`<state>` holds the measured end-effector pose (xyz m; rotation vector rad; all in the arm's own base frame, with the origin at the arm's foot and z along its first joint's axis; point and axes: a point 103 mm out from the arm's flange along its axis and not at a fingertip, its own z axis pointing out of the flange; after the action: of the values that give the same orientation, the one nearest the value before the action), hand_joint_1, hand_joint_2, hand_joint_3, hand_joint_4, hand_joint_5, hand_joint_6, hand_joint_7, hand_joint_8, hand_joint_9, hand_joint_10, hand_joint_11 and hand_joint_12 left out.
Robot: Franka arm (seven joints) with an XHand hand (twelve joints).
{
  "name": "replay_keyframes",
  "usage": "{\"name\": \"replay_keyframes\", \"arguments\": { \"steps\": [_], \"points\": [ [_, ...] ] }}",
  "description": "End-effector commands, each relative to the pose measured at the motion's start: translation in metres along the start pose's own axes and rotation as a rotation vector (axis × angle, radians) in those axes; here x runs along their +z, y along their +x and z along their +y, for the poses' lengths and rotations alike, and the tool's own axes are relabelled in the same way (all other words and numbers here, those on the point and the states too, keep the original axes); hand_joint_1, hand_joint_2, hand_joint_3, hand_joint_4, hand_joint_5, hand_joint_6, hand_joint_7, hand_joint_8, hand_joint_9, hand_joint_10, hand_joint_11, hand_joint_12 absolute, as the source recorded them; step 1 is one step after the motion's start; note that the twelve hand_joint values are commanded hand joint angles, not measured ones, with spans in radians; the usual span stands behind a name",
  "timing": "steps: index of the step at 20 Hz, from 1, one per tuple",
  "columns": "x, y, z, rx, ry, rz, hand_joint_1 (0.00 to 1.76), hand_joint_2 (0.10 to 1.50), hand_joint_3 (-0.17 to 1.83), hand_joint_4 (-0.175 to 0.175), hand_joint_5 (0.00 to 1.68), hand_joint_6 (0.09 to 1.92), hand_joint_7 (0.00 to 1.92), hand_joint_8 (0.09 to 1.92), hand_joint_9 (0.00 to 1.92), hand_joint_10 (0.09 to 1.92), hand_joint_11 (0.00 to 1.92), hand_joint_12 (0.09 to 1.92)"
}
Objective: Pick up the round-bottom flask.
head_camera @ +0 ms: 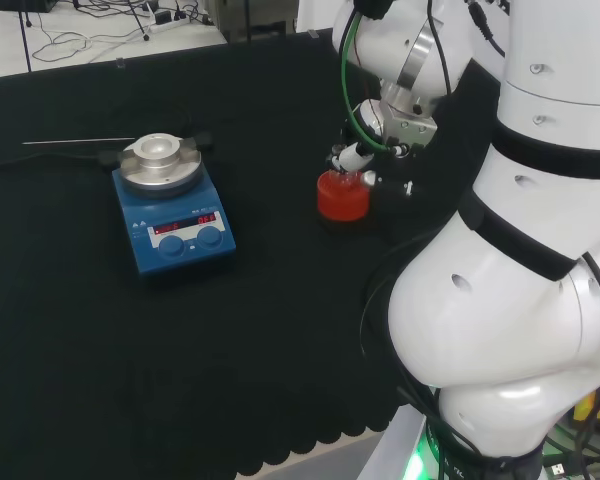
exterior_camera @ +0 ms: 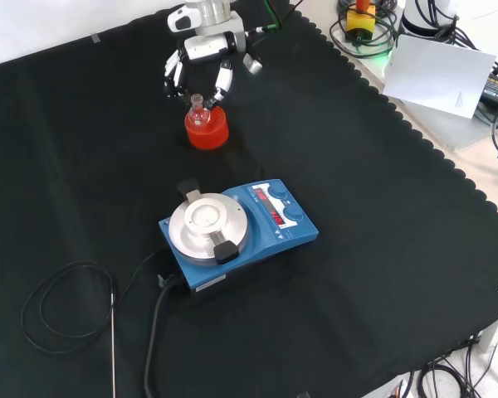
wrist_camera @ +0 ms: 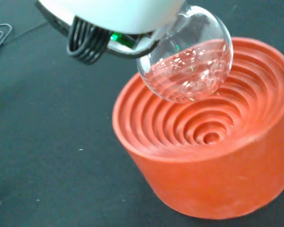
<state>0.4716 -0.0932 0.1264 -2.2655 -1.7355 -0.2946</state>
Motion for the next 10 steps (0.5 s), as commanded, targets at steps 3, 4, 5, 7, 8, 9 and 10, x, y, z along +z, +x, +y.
{"name": "replay_keyframes", "arguments": {
  "steps": [3, 4, 5, 7, 8, 9, 10],
  "points": [
    [-0.036, 0.027, -0.01, -0.022, 0.019, -0.02, 1.15, 0.58, 0.84, 0.064, 1.25, 0.81, 0.67, 0.66, 0.84, 0.52, 0.57, 1.27],
    [-0.04, 0.031, -0.011, -0.024, 0.018, -0.023, 1.15, 0.58, 0.84, 0.063, 1.25, 0.81, 0.67, 0.66, 0.84, 0.52, 0.57, 1.27],
    [-0.045, 0.034, -0.012, -0.027, 0.014, -0.024, 1.15, 0.58, 0.84, 0.062, 1.25, 0.81, 0.67, 0.66, 0.85, 0.52, 0.57, 1.27],
    [-0.053, 0.041, -0.014, -0.037, 0.01, -0.035, 1.15, 0.57, 0.85, 0.061, 1.25, 0.81, 0.67, 0.66, 0.85, 0.52, 0.57, 1.27],
    [-0.057, 0.046, -0.014, -0.044, 0.007, -0.038, 1.15, 0.57, 0.85, 0.061, 1.25, 0.81, 0.67, 0.66, 0.85, 0.52, 0.57, 1.27],
    [-0.06, 0.05, -0.015, -0.049, 0.003, -0.038, 1.15, 0.57, 0.85, 0.061, 1.25, 0.81, 0.67, 0.66, 0.85, 0.52, 0.57, 1.27],
    [-0.063, 0.055, -0.015, -0.057, 0.0, -0.042, 1.15, 0.57, 0.85, 0.061, 1.25, 0.81, 0.67, 0.66, 0.85, 0.52, 0.57, 1.27]
  ]
}}
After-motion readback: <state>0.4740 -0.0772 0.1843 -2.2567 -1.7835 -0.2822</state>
